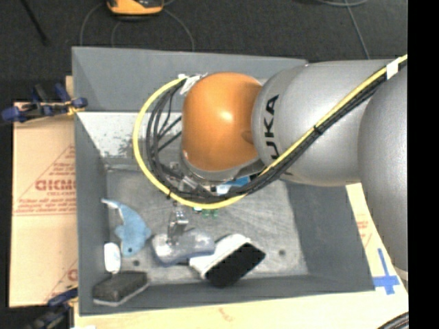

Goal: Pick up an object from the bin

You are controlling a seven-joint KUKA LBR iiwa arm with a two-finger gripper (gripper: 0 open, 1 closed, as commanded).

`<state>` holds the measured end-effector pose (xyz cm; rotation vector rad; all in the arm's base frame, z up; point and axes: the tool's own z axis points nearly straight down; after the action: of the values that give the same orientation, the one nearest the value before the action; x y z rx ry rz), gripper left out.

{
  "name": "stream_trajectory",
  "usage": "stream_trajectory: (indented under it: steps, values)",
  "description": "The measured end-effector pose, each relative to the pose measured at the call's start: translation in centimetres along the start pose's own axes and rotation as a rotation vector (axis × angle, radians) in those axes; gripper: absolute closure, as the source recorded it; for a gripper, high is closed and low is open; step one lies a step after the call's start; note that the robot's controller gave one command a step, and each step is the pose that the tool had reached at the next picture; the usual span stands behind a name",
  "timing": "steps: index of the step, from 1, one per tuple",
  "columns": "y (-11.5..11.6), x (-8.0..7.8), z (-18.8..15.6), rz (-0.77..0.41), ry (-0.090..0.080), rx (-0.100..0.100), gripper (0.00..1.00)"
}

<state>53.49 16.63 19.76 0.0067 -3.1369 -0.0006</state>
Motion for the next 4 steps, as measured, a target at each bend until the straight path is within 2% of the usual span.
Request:
stream_trajectory:
  steps: [1, 2, 3, 4]
  values:
    - [-0.1, -0.2, -0.4, 0.005, -0.008, -0.001, 0.00]
    - [2.6, -2.6, 6.0, 0.059, -0.013, -0.004, 0.00]
    - [4.3, -3.3, 7.1, -0.256, -0.007, 0.001, 0.00]
    - [5.7, -3.2, 7.2, -0.689, -0.010, 0.002, 0.00]
